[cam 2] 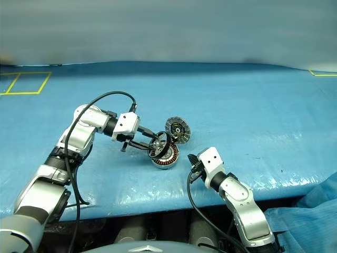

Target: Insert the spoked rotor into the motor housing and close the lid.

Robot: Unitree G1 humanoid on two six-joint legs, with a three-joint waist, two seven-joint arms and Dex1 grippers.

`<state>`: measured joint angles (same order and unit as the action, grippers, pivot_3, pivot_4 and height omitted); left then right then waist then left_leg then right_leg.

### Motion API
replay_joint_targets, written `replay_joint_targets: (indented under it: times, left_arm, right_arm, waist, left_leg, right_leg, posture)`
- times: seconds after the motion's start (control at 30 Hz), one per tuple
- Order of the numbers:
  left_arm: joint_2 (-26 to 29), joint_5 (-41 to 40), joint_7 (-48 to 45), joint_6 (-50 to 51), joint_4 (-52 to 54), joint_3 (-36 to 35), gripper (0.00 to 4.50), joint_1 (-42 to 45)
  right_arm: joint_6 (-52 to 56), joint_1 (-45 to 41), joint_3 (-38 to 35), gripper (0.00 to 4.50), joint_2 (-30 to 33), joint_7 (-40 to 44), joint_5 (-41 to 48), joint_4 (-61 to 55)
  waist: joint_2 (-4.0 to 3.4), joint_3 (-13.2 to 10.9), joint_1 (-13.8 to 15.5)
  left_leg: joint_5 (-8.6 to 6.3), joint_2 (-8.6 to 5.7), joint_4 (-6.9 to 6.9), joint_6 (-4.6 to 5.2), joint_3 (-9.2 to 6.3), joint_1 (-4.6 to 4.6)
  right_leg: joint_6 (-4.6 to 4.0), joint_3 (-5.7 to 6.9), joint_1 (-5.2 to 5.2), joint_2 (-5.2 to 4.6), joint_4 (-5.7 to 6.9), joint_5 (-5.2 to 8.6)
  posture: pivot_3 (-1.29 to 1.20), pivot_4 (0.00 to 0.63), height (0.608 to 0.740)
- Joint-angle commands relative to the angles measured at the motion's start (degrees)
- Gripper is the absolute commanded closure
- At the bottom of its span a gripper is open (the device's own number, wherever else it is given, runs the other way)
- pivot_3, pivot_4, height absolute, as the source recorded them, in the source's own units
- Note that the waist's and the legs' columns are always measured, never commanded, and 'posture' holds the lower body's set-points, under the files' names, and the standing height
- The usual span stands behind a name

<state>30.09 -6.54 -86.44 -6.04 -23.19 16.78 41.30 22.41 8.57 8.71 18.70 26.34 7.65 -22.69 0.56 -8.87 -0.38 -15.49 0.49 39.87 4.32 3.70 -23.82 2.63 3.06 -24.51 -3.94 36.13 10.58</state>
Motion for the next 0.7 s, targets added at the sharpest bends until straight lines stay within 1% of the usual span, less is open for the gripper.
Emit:
replay_joint_targets:
  times: [0.03,0.37,0.7]
  left_arm:
    - [-0.7,0.5,0.5,-1.2,-0.6,0.2,3.21,1.6]
    - [-1.0,2.6,0.7,-3.8,-3.7,1.5,3.21,2.8]
    - [-2.0,3.2,1.1,-3.8,-5.4,1.4,3.21,3.7]
  right_arm:
    - [-1.3,0.2,-0.2,4.50,0.0,0.2,0.5,-1.1]
    - [-1.4,0.1,0.0,4.50,-0.3,-0.3,0.1,-1.0]
    - [-1.5,-0.6,0.5,4.50,-0.4,-0.6,-0.5,-1.3]
  waist:
    - [0.00,0.0,0.0]
    - [0.00,0.0,0.1]
    - [0.00,0.0,0.1]
  left_leg:
    - [0.00,0.00,0.00,0.00,0.00,0.00]
    - [-0.01,0.00,0.02,0.03,0.03,0.00]
    - [-0.02,0.00,0.02,0.04,0.04,0.00]
  right_leg:
    - [0.00,-0.01,0.00,0.00,0.00,0.00]
    - [0.00,-0.03,-0.01,0.00,0.01,0.00]
    - [0.01,-0.04,-0.01,0.00,0.02,-0.01]
  posture:
    - [0.00,0.150,0.740]
    - [0.00,0.150,0.740]
    - [0.00,0.150,0.740]
